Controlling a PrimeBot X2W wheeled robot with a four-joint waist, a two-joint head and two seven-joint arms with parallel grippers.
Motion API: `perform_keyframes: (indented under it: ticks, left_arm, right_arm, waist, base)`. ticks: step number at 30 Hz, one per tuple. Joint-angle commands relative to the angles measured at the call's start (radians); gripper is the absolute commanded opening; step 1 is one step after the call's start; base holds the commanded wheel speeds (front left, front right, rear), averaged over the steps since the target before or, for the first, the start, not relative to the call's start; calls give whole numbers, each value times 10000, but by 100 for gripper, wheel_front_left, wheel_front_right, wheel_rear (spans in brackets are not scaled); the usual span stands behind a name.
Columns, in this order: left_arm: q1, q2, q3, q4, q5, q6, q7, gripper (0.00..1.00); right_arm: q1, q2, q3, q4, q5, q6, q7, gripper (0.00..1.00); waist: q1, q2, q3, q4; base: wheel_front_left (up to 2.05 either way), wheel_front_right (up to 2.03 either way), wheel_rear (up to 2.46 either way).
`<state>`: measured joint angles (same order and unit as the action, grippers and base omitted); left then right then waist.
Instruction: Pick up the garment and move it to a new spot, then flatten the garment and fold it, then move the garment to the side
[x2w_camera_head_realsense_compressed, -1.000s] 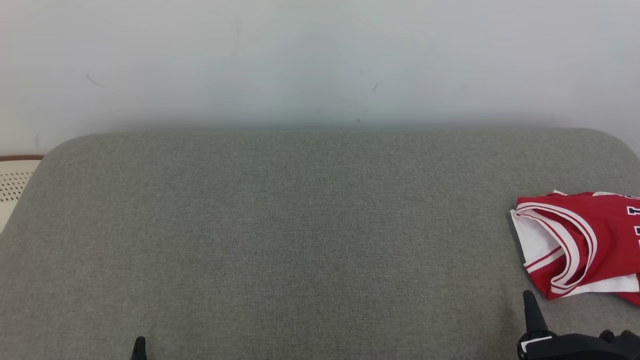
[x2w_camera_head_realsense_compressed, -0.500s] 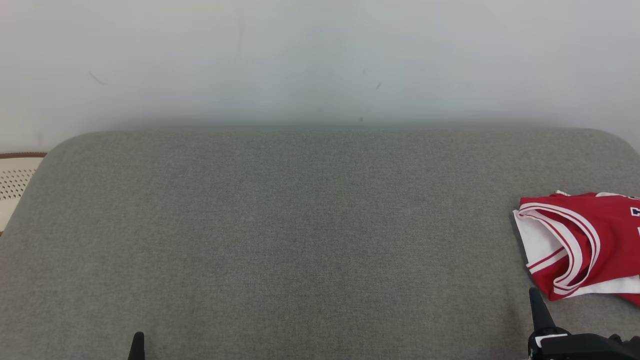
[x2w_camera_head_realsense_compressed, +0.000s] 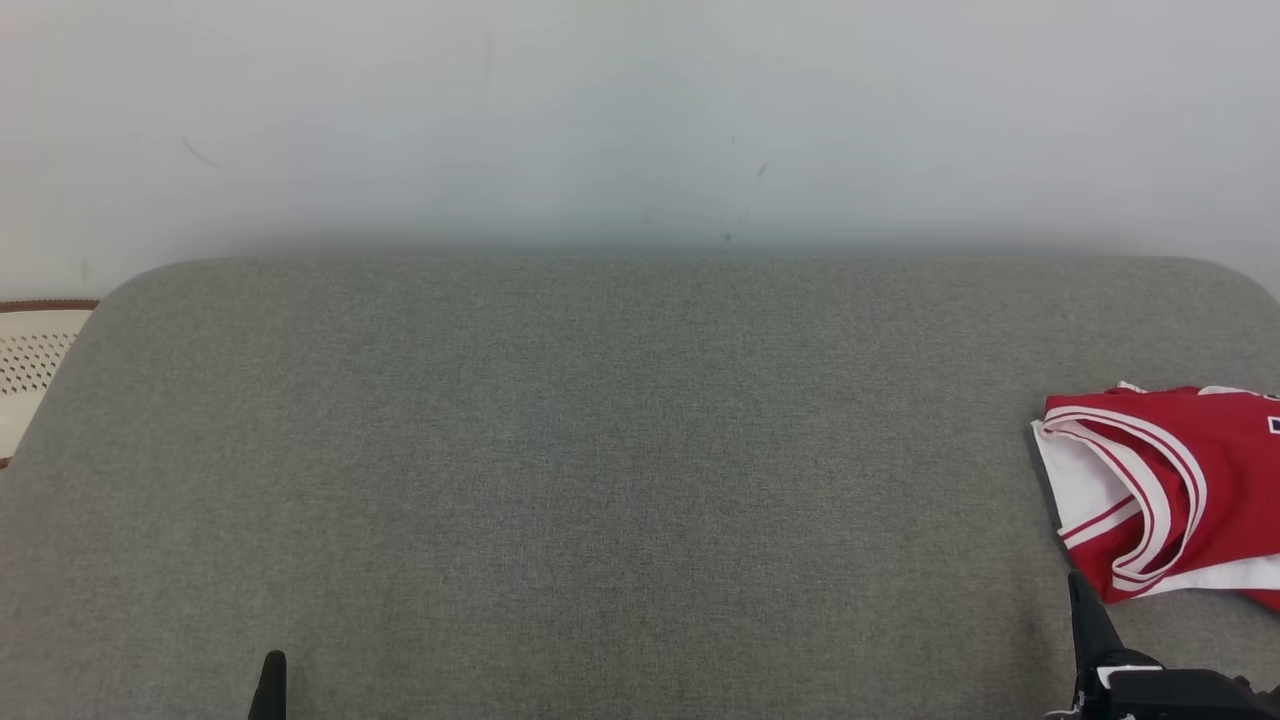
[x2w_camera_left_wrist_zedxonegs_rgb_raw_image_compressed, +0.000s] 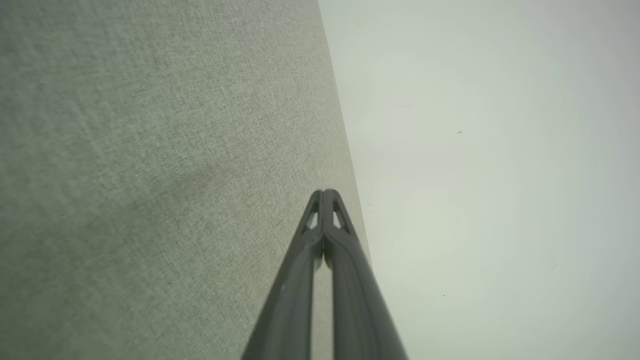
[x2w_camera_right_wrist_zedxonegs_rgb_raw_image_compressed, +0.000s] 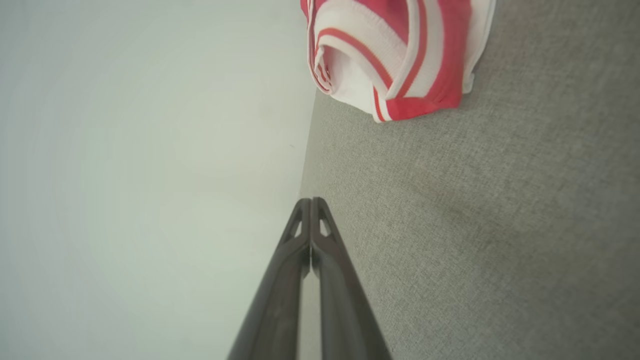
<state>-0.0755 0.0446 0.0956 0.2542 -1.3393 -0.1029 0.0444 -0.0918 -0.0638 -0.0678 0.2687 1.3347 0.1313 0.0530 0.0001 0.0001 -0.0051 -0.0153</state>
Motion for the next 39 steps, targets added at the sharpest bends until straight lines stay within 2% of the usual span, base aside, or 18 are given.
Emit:
perform_keyframes:
  ticks: [1, 35, 39]
  left_arm:
    - [-128, 70, 53, -84, -264, -33, 75, 0]
    - [-230, 79, 131, -254, -2837, -300, 695, 0]
    - [-229, 77, 127, -248, -2775, -301, 686, 0]
  right_arm:
    - [-31, 29, -52, -117, 251, -7, 70, 0]
    - [22, 156, -549, -448, 2830, -9, 703, 0]
    - [23, 153, -542, -442, 2809, -9, 684, 0]
  waist:
    - [0, -1, 3, 6]
    - [-1, -1, 73, 151]
    - [-1, -1, 74, 153]
  base:
    - [0, 0, 0]
    - [0, 0, 0]
    - [0, 0, 0]
